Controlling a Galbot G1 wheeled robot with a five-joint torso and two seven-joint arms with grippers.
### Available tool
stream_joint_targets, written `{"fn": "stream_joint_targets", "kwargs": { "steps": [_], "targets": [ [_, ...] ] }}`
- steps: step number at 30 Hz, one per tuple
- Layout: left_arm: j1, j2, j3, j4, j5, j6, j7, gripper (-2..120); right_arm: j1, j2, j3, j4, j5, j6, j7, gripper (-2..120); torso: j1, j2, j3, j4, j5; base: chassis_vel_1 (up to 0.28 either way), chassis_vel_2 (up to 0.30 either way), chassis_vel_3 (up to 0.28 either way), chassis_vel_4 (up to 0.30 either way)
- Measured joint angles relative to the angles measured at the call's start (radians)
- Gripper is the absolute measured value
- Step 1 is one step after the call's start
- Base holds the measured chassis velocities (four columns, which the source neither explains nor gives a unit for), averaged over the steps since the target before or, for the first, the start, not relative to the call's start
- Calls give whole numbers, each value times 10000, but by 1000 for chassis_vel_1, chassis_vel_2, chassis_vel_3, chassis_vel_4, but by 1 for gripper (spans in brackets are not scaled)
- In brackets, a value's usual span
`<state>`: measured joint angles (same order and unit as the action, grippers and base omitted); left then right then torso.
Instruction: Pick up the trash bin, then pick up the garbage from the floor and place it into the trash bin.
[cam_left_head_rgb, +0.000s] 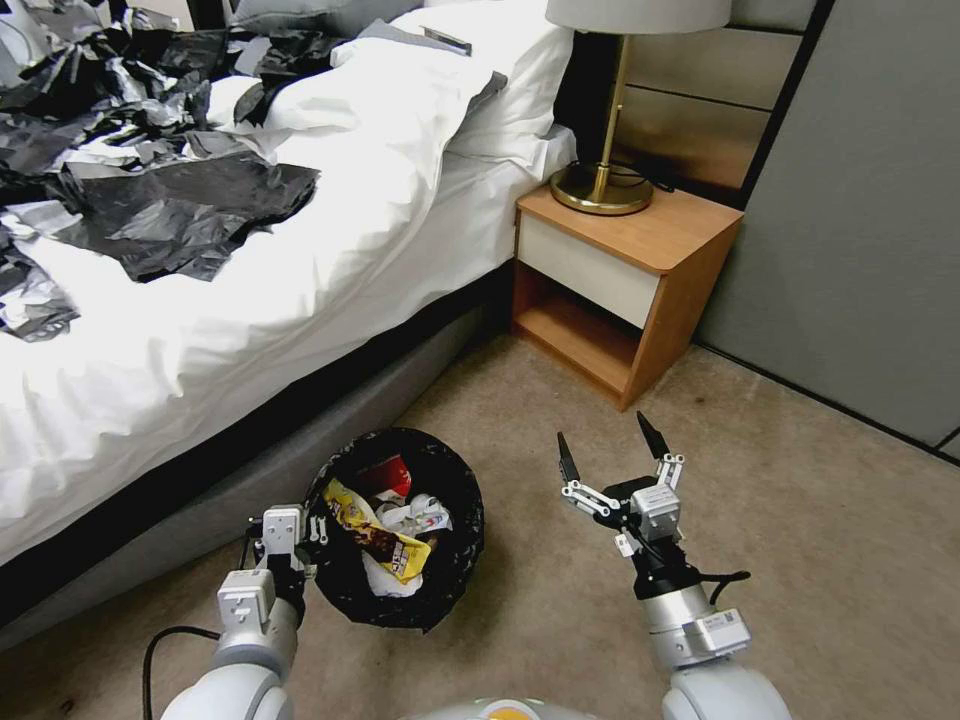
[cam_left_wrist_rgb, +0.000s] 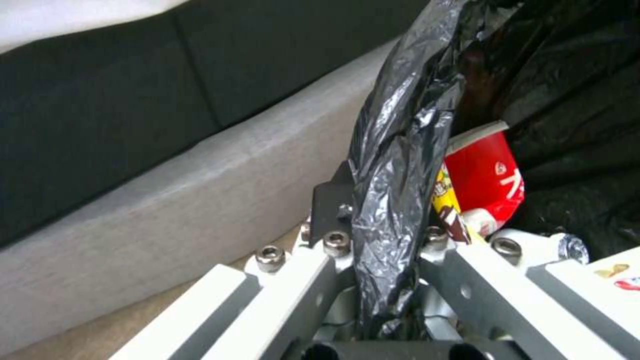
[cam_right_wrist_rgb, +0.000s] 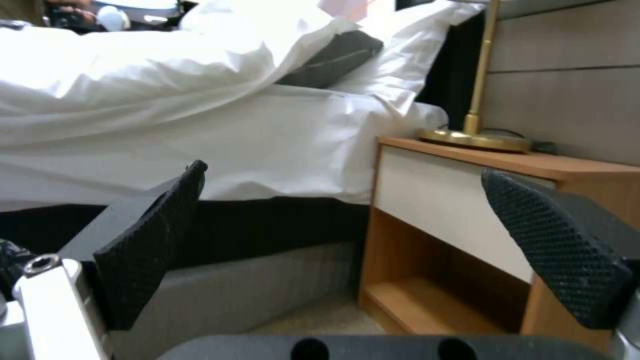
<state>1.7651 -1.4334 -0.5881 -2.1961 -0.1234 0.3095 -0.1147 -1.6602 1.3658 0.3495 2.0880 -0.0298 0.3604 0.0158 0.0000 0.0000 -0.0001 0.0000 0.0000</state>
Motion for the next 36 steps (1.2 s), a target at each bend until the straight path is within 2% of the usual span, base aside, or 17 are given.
{"fn": "stream_joint_targets", "kwargs": {
  "steps": [17,36],
  "targets": [
    [87,-8,37,-94,119,12,28,1,167,-11,-78,-16,116,-139,8,100,0,0,0,-1,0,84,88,86,87],
    [462,-41,83,-156,327,-73,149,1,165,-47,-108,32,202,-242,38,100,0,0,0,0,0,130,128,126,124]
  ]
}}
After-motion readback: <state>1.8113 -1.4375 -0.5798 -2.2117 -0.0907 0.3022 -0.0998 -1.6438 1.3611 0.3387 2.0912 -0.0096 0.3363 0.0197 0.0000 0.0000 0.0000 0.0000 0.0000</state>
